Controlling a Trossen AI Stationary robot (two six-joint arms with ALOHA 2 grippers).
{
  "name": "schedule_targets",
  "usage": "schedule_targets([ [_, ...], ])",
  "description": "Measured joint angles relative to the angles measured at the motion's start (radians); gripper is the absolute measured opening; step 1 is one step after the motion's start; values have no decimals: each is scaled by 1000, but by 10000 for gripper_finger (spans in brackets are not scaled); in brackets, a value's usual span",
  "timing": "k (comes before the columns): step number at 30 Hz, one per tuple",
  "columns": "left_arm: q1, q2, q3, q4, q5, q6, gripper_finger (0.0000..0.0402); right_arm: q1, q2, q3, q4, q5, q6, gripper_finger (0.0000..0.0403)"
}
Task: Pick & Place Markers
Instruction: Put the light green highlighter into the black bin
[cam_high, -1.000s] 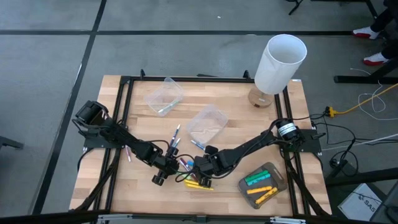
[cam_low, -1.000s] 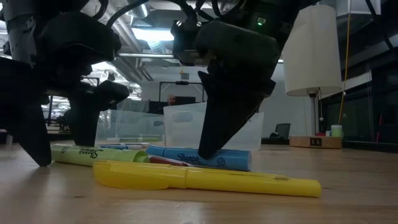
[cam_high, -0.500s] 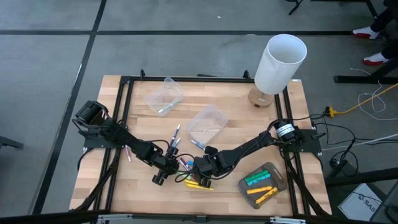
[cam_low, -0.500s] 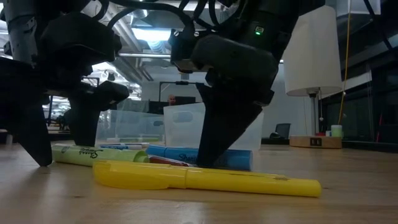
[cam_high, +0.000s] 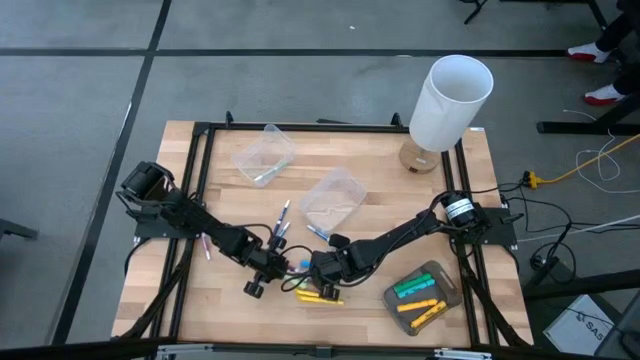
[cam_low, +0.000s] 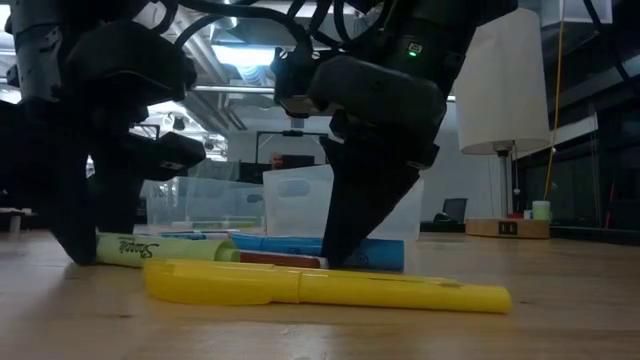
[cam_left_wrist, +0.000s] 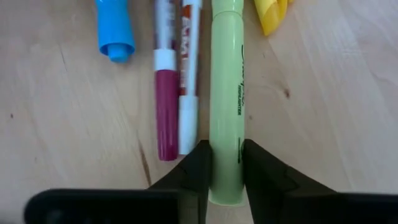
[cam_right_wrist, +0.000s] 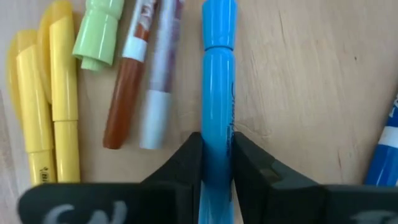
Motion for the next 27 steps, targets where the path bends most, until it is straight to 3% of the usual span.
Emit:
schedule_targets([
  [27,6,-20,18,-54,53,-22,64,1,5,22,-18,12,0,65],
])
